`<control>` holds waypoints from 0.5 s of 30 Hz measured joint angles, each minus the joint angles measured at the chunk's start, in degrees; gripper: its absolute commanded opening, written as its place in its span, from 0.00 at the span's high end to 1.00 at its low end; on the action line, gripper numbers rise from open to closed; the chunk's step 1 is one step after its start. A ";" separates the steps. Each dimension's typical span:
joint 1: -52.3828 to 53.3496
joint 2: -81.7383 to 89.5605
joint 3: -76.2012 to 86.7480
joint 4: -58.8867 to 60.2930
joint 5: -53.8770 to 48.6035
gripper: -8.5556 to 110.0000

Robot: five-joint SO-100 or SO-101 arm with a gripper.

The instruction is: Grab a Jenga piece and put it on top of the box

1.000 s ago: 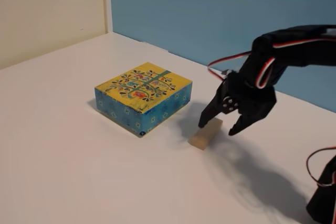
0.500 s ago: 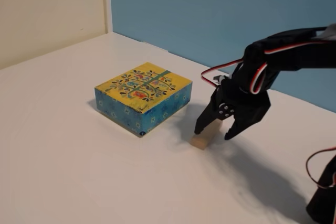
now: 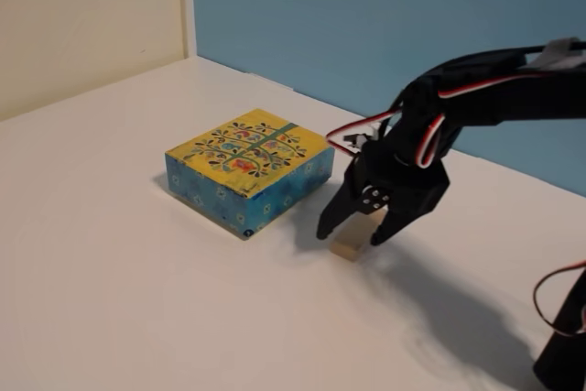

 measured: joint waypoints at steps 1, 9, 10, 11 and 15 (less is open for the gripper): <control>0.00 -0.18 -0.44 0.00 0.00 0.71; 3.25 -5.63 -5.89 -3.60 1.76 0.69; 3.60 -6.68 -6.68 -4.22 1.76 0.69; 4.13 -7.82 -7.47 -4.57 1.76 0.69; 7.38 -11.07 -10.37 -5.27 2.11 0.69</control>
